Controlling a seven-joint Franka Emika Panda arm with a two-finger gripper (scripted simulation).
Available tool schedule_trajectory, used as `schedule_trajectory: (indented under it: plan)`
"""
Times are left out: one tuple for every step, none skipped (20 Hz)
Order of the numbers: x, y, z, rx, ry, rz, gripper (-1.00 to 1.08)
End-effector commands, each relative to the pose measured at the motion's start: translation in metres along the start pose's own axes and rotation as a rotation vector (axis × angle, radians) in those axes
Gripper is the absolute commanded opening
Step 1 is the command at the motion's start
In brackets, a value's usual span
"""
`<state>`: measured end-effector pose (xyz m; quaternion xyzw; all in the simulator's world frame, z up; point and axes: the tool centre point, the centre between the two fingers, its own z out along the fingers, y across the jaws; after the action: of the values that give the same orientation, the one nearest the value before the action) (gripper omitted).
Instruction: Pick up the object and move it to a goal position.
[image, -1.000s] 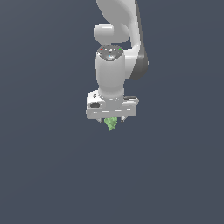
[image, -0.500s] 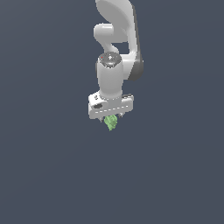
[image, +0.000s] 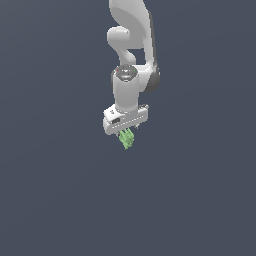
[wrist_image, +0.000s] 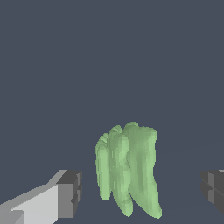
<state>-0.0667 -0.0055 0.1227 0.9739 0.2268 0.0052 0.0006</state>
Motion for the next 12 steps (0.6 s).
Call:
schedule_trajectory:
  plan:
    - [-0.0066, -0.0032, 0.0043, 0.002, -0.005, -0.031, 1.00]
    - [-0.0084, -0.0041, 0.0055, 0.002, -0.006, -0.039, 1.00]
    - [-0.0099, -0.0048, 0.0065, 0.003, -0.008, -0.045, 1.00]
    - [-0.0111, -0.0053, 0.0072, 0.003, -0.009, -0.050, 1.00]
    - [-0.0119, -0.0058, 0.0078, 0.004, -0.009, -0.054, 1.00]
    - [-0.0124, -0.0060, 0.0081, 0.004, -0.010, -0.056, 1.00]
    - [-0.0126, -0.0061, 0.0082, 0.004, -0.010, -0.057, 1.00]
    - [-0.0117, -0.0056, 0.0077, 0.004, -0.009, -0.052, 1.00]
    - [-0.0118, -0.0056, 0.0081, 0.004, -0.009, -0.052, 1.00]
    - [-0.0118, -0.0056, 0.0091, 0.004, -0.009, -0.052, 1.00]
    - [-0.0120, -0.0056, 0.0107, 0.004, -0.009, -0.052, 1.00]
    - [-0.0120, -0.0059, 0.0130, 0.004, -0.009, -0.053, 1.00]
